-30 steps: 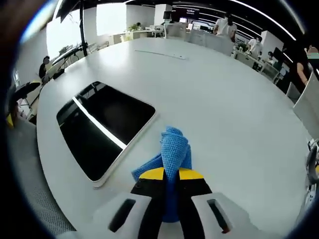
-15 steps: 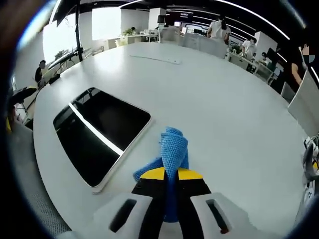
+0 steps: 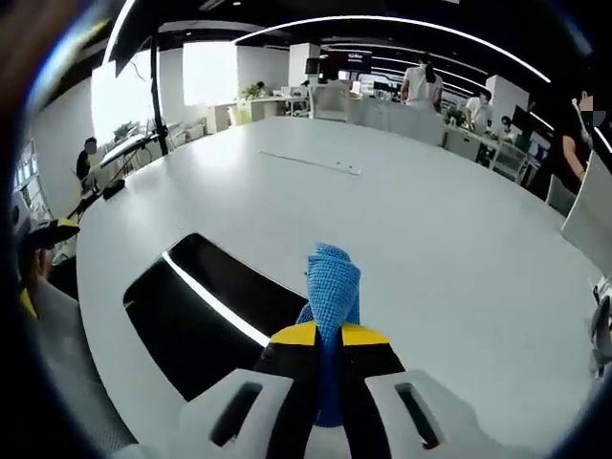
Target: Wipe the mirror surface with the cleaning cloth until all visible marks leave the cleaned area.
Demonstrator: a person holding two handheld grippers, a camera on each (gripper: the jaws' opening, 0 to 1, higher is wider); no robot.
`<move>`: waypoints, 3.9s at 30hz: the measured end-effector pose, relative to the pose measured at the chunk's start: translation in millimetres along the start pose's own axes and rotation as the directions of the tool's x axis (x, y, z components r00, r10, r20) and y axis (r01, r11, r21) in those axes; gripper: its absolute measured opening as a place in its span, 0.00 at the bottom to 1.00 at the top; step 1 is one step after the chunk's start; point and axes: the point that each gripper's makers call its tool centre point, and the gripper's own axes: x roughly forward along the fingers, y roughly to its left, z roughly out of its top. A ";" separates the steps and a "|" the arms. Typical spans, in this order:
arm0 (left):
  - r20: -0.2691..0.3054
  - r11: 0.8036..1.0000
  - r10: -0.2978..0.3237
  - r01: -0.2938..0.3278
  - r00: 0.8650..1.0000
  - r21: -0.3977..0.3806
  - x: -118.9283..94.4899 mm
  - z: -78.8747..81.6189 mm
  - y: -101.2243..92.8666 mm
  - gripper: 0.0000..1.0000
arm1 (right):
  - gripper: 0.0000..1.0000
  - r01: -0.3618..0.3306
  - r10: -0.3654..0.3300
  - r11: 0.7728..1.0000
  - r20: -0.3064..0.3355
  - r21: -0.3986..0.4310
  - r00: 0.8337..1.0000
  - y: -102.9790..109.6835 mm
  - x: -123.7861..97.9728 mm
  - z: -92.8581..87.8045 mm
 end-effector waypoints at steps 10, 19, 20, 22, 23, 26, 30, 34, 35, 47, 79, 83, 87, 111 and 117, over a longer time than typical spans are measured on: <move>-0.011 1.000 -0.008 0.008 1.000 -0.004 0.1 -1.1 -2.2 0.94 | 0.01 -0.034 0.032 0.999 -0.042 -0.036 0.999 18.9 35.8 3.6; -0.018 1.000 -0.022 0.022 1.000 -0.002 0.5 -2.0 -5.9 0.93 | 0.01 -0.035 0.027 0.997 -0.111 -0.075 0.993 14.4 55.0 -11.5; -0.018 1.000 -0.022 0.021 1.000 -0.002 0.4 -2.1 -5.5 0.93 | 0.01 -0.033 0.025 0.997 -0.113 -0.071 0.993 12.1 56.7 -12.5; -0.017 1.000 -0.018 0.018 1.000 -0.007 0.3 -2.0 -5.0 0.93 | 0.01 -0.034 0.027 0.998 -0.113 -0.061 0.993 14.6 56.3 -13.0; -0.017 1.000 -0.018 0.018 1.000 -0.011 0.3 -2.2 -5.2 0.94 | 0.01 -0.033 0.026 0.998 -0.113 -0.062 0.993 14.5 56.5 -13.3; -0.017 1.000 -0.017 0.017 1.000 -0.009 0.3 -1.9 -5.3 0.94 | 0.01 -0.024 0.016 0.997 -0.108 -0.072 0.994 13.1 57.6 -13.6; -0.023 1.000 -0.027 0.027 0.999 -0.010 1.0 -2.7 -7.2 0.93 | 0.01 -0.001 -0.005 0.997 -0.092 -0.072 0.996 15.8 55.9 -13.8; -0.019 1.000 -0.028 0.028 0.999 -0.011 0.9 -2.2 -7.4 0.93 | 0.01 0.008 -0.014 0.997 -0.088 -0.071 0.996 14.2 57.4 -13.6; -0.017 1.000 -0.027 0.027 0.999 -0.010 0.8 -2.0 -7.2 0.93 | 0.01 0.008 -0.014 0.997 -0.090 -0.071 0.996 12.9 58.5 -13.6; -0.016 0.999 -0.032 0.032 0.999 -0.012 1.3 -2.7 -6.8 0.93 | 0.00 0.027 -0.033 0.997 -0.074 -0.079 0.997 19.9 57.3 -12.4; -0.005 0.999 -0.035 0.035 0.999 -0.020 1.3 -1.2 -7.2 0.92 | 0.01 -0.068 0.064 0.994 -0.042 -0.088 0.997 87.8 82.0 17.3; -0.005 0.999 -0.035 0.035 0.999 -0.020 1.3 -1.3 -6.8 0.92 | 0.01 -0.078 0.075 0.993 -0.034 -0.084 0.997 99.3 83.4 20.8; -0.015 0.999 -0.040 0.040 0.999 -0.002 1.9 -2.2 -9.3 0.92 | 0.01 -0.090 0.088 0.993 -0.025 -0.082 0.996 109.9 85.9 24.9; -0.020 0.999 -0.049 0.049 0.999 0.004 2.4 -4.0 -8.4 0.92 | 0.01 -0.150 0.151 0.984 0.001 -0.096 0.989 146.5 110.6 44.2; -0.023 0.998 -0.055 0.056 0.998 0.008 2.8 -4.7 -9.7 0.92 | 0.01 -0.157 0.158 0.983 0.011 -0.092 0.987 151.1 116.6 47.6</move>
